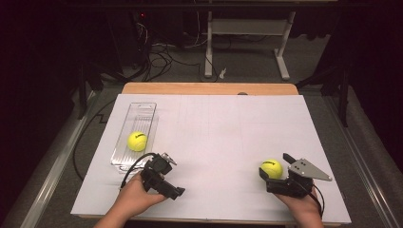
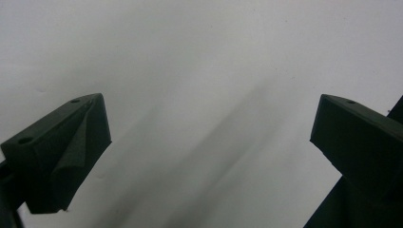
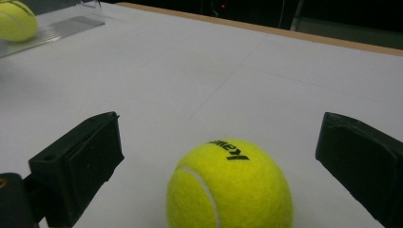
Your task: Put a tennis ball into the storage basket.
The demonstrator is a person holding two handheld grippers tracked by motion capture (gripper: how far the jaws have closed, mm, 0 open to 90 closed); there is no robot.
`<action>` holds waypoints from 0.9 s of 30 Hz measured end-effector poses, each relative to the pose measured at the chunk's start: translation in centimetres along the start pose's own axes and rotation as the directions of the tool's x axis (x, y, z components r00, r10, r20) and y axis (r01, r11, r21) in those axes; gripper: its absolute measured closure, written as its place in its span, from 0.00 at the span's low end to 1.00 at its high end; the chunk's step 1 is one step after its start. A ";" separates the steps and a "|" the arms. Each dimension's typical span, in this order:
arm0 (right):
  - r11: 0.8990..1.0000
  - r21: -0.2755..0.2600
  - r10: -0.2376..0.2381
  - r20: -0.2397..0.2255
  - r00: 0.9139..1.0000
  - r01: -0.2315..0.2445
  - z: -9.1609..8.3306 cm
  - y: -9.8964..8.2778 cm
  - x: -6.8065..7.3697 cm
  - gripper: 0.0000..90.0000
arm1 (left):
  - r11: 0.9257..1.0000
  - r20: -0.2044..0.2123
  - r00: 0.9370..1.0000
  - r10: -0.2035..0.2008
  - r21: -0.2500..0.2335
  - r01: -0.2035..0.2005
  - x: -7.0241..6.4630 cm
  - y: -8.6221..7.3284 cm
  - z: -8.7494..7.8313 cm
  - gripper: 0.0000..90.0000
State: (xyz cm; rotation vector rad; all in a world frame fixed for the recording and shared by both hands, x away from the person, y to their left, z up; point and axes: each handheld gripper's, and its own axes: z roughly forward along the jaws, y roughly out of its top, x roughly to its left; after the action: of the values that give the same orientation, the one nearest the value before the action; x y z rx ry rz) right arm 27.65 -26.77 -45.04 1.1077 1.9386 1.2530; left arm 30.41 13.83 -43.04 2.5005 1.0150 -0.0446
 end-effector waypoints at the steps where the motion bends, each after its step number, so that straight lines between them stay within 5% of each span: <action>1: 1.000 0.010 0.003 0.002 1.000 -0.003 0.0 -0.1 0.0 0.02 | 1.000 0.004 1.000 -0.006 -0.006 0.006 0.0 0.0 -0.1 0.01; 9: 0.990 0.137 0.031 0.011 0.999 -0.032 0.3 -0.8 -0.5 0.02 | 1.000 0.013 1.000 -0.003 -0.011 0.004 -0.1 0.2 -0.1 0.01; 27: 0.978 0.200 0.065 -0.015 0.998 -0.061 0.8 -1.2 -1.3 0.21 | 1.000 0.003 1.000 0.011 0.000 -0.011 -0.5 0.0 -0.1 0.01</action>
State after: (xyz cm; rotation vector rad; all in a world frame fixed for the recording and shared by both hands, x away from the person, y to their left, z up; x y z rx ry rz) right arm 28.52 -27.76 -46.47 1.2688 2.0968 1.1253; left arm 30.07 13.52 -42.89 2.5049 0.9998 -0.0445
